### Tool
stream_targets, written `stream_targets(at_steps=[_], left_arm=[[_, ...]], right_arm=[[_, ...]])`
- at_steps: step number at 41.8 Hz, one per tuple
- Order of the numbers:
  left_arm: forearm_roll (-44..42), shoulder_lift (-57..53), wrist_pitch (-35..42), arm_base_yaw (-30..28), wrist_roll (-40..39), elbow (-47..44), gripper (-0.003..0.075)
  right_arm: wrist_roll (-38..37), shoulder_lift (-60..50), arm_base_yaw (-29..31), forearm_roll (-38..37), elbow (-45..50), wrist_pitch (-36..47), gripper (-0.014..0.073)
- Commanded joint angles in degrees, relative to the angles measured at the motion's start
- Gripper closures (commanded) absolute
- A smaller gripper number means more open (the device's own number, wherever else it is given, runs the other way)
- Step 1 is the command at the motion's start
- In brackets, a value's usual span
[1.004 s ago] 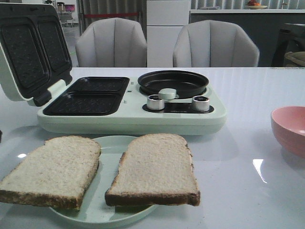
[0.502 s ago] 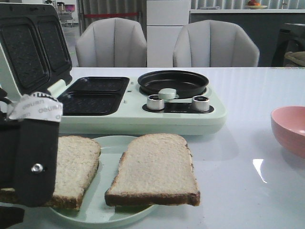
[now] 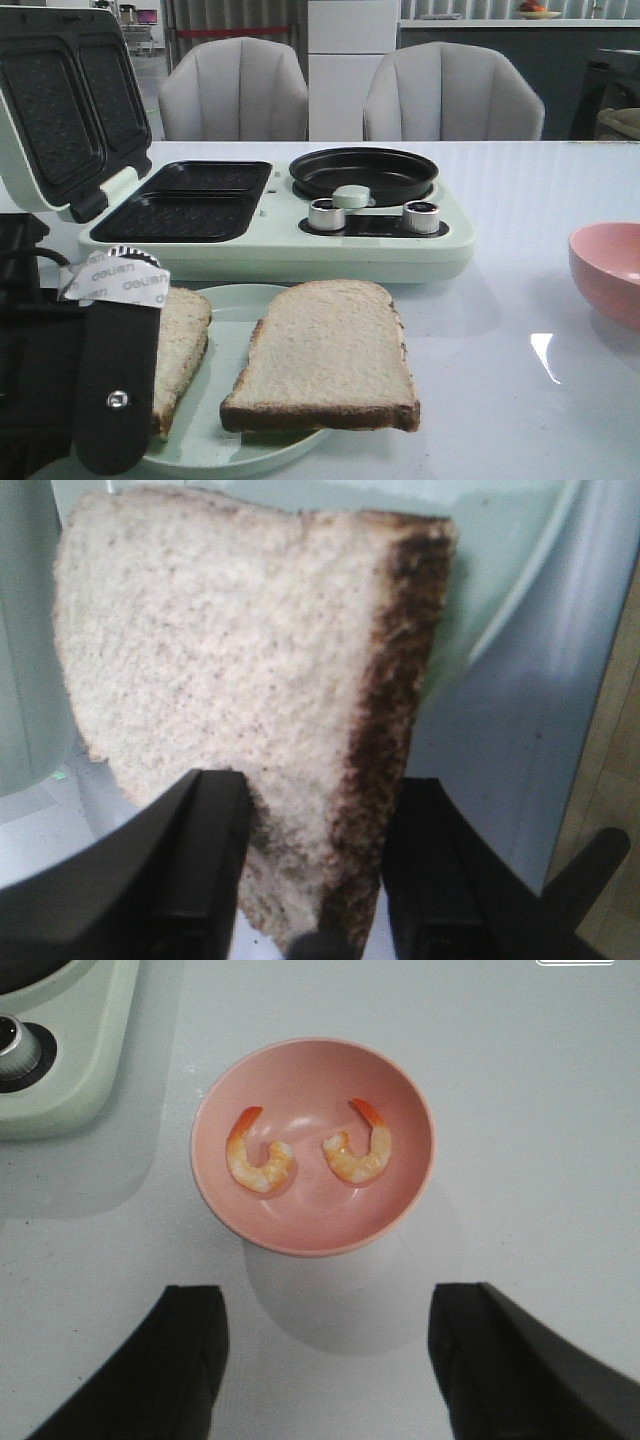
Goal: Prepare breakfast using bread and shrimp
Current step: 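Lower the left gripper and grasp the bread slice nearest it, then lift the bread with the left gripper and place it on the press plate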
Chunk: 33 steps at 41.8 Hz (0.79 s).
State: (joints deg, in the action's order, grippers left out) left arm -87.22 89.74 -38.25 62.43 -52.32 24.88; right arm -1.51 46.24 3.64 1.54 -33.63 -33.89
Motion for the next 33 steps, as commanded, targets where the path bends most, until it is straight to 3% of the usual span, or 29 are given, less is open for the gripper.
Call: stream_targets(at_steps=[1, 10, 18, 23, 29, 33], left_arm=[[-1.2, -1.2, -3.4, 0.0, -1.2, 1.0, 0.0428], [-1.2, -1.3, -7.8, 0.4, -2.2, 1.0, 0.0526], [-0.8, -4.2, -13.3, 4.8, -3.9, 1.0, 0.0624], [-1.4, -7.7, -20.6, 8.6, -3.9, 1.0, 0.0619], [-9.5, -13.2, -32.1, 12.4, -3.9, 1.0, 0.0619], [-17.7, -16.3, -33.3, 12.3, -3.9, 1.1, 0.0619]], right_arm=[[0.0, 0.0, 0.3, 0.3, -2.0, 3.8, 0.0055], [0.0, 0.0, 0.3, 0.3, -2.0, 3.8, 0.0055], [0.0, 0.0, 0.3, 0.3, -2.0, 3.8, 0.0055], [0.0, 0.0, 0.3, 0.3, -2.0, 3.8, 0.0055], [0.0, 0.0, 0.3, 0.3, -2.0, 3.8, 0.0055], [0.0, 0.0, 0.3, 0.3, -2.0, 3.8, 0.0055]])
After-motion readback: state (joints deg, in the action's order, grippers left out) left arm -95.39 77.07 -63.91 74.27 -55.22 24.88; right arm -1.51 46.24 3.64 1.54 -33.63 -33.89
